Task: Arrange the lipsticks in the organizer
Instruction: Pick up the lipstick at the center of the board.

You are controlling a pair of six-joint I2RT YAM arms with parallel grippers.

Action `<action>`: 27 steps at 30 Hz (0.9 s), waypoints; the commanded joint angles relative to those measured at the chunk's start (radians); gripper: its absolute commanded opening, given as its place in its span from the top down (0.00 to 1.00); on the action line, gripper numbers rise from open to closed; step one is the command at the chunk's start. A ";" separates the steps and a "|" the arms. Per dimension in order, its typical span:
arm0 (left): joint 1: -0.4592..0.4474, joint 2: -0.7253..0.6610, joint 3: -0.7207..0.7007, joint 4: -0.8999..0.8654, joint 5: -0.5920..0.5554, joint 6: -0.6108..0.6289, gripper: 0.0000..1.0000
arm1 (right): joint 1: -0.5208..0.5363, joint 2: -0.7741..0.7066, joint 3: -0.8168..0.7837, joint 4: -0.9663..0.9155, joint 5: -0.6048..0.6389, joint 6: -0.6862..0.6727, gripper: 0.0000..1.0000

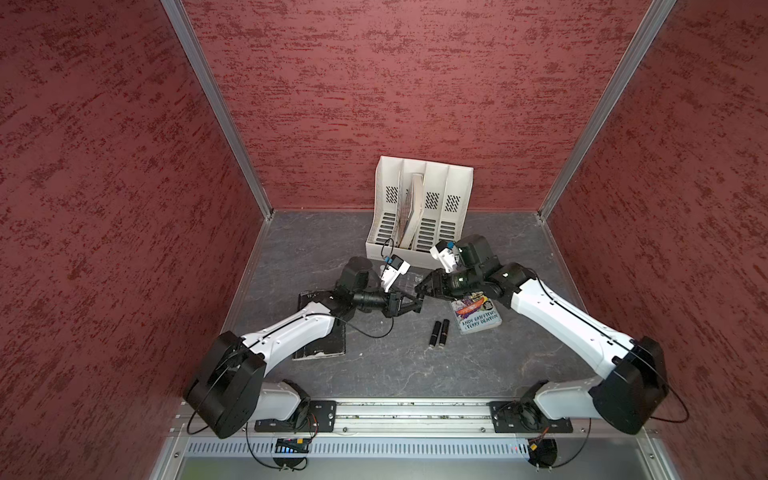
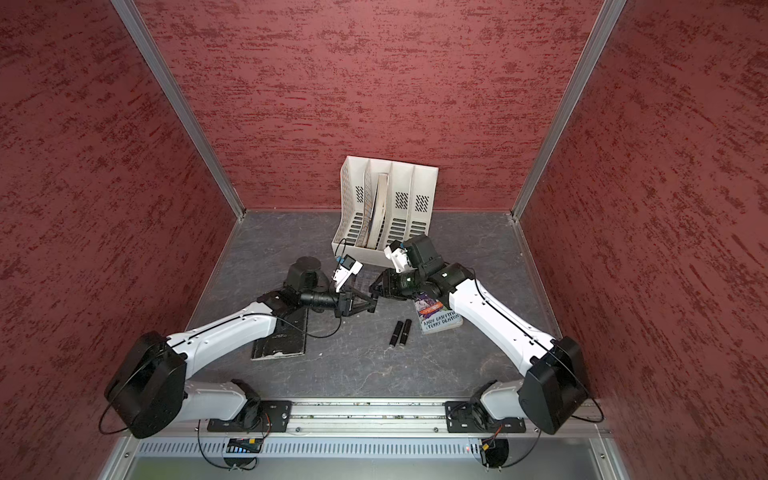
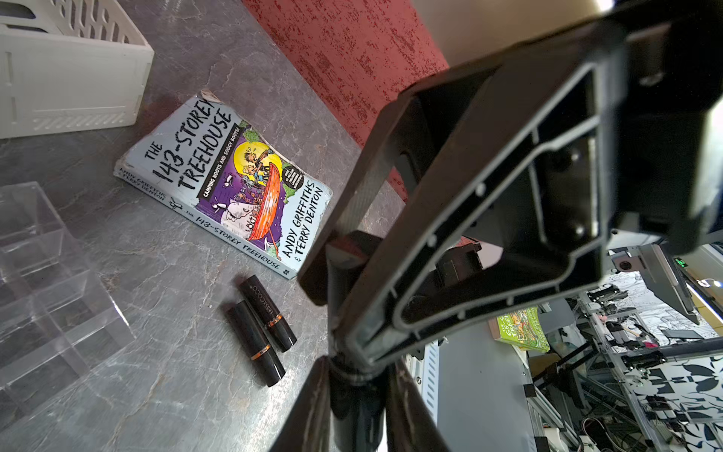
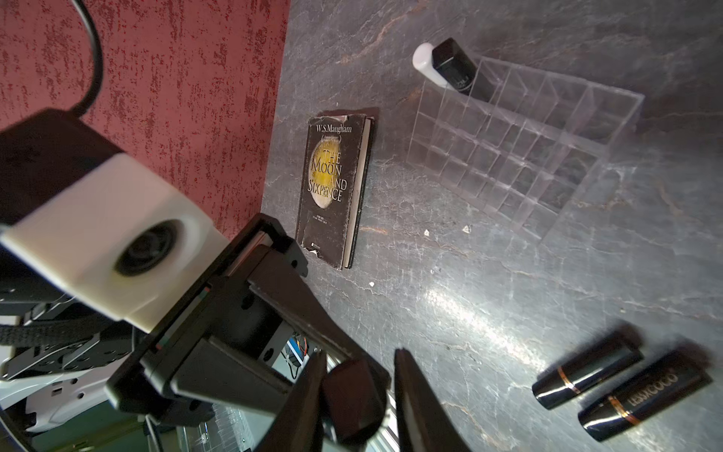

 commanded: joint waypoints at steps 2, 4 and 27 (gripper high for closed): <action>-0.006 0.007 0.035 -0.005 -0.013 0.015 0.78 | 0.017 0.015 0.041 -0.004 0.043 -0.023 0.67; -0.006 0.007 0.038 -0.007 -0.018 0.014 0.77 | 0.020 0.018 0.041 0.002 0.045 -0.028 0.70; 0.051 -0.179 -0.113 0.163 0.198 -0.210 0.36 | 0.020 -0.045 -0.071 0.462 -0.346 -0.110 0.84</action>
